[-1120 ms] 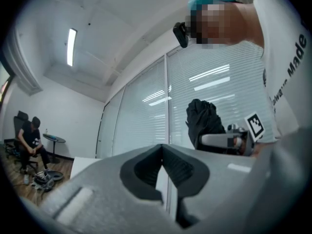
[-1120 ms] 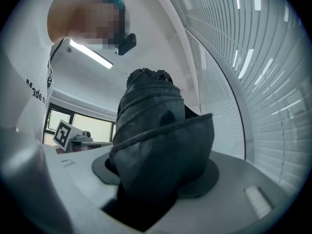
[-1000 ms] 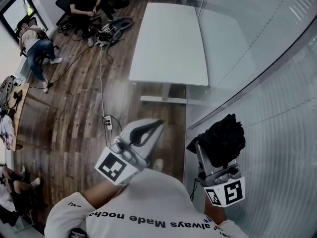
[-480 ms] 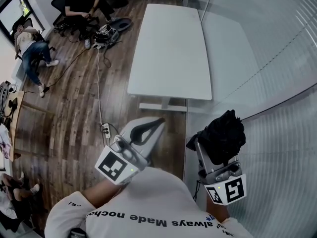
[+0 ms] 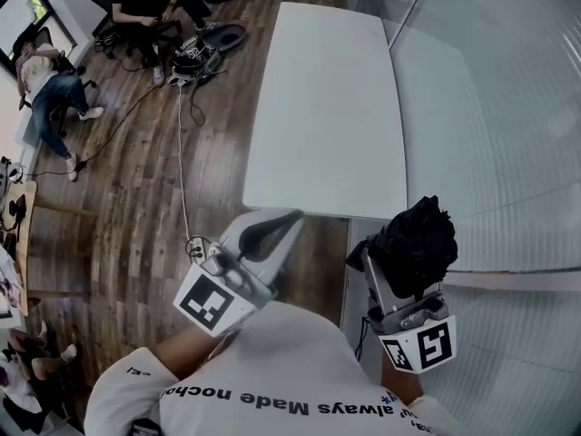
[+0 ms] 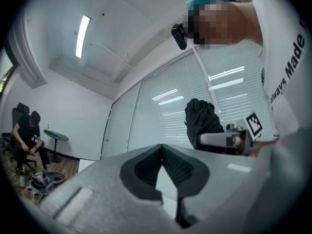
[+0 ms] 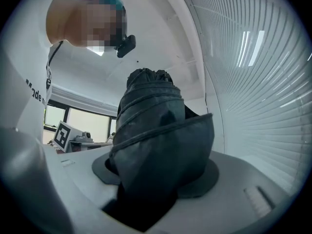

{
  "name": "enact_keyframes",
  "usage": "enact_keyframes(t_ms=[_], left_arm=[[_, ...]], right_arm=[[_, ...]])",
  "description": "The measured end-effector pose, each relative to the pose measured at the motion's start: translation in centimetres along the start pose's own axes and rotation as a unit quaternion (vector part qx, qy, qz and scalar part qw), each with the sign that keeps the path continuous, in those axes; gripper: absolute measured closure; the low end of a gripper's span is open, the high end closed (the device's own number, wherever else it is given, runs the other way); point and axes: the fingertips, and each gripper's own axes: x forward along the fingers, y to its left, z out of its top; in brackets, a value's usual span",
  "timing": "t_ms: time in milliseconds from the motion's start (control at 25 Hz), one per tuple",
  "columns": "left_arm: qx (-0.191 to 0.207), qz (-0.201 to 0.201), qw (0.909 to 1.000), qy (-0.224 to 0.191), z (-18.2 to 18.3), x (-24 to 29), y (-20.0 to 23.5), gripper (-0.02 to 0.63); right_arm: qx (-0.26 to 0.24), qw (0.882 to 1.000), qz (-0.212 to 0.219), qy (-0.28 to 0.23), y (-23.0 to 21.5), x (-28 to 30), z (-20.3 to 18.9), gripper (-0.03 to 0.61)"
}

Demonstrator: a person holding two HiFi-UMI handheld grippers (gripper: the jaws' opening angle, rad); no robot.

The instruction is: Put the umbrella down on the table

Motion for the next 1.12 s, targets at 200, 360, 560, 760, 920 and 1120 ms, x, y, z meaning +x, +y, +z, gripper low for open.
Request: enact_keyframes(t_ms=[200, 360, 560, 760, 920, 1120], left_arm=[[-0.004, 0.0, 1.0, 0.003, -1.1, 4.0, 8.1, 0.611], [-0.006, -0.001, 1.0, 0.005, -1.1, 5.9, 12.0, 0.611], [-0.005, -0.001, 0.9999, 0.008, -1.3, 8.0, 14.4, 0.611], [-0.007, 0.001, 0.9998, 0.017, -2.6, 10.3, 14.7, 0.611], [0.0, 0.004, 0.9997, 0.023, -3.1, 13.1, 14.3, 0.611], [0.013, 0.015, 0.9996, 0.02, -2.9, 16.8, 13.1, 0.611]], right_arm=[[0.0, 1.0, 0.0, 0.004, -3.6, 8.2, -1.4, 0.318], [0.007, 1.0, 0.001, 0.005, -5.1, 12.2, -1.8, 0.319], [0.014, 1.0, -0.001, 0.008, -7.0, 14.7, -2.5, 0.318], [0.023, 1.0, -0.002, 0.004, -9.5, 15.3, -3.6, 0.318], [0.029, 1.0, 0.002, 0.0, -12.5, 15.1, -3.7, 0.319], [0.031, 0.999, 0.007, -0.005, -16.2, 13.8, -3.4, 0.319]])
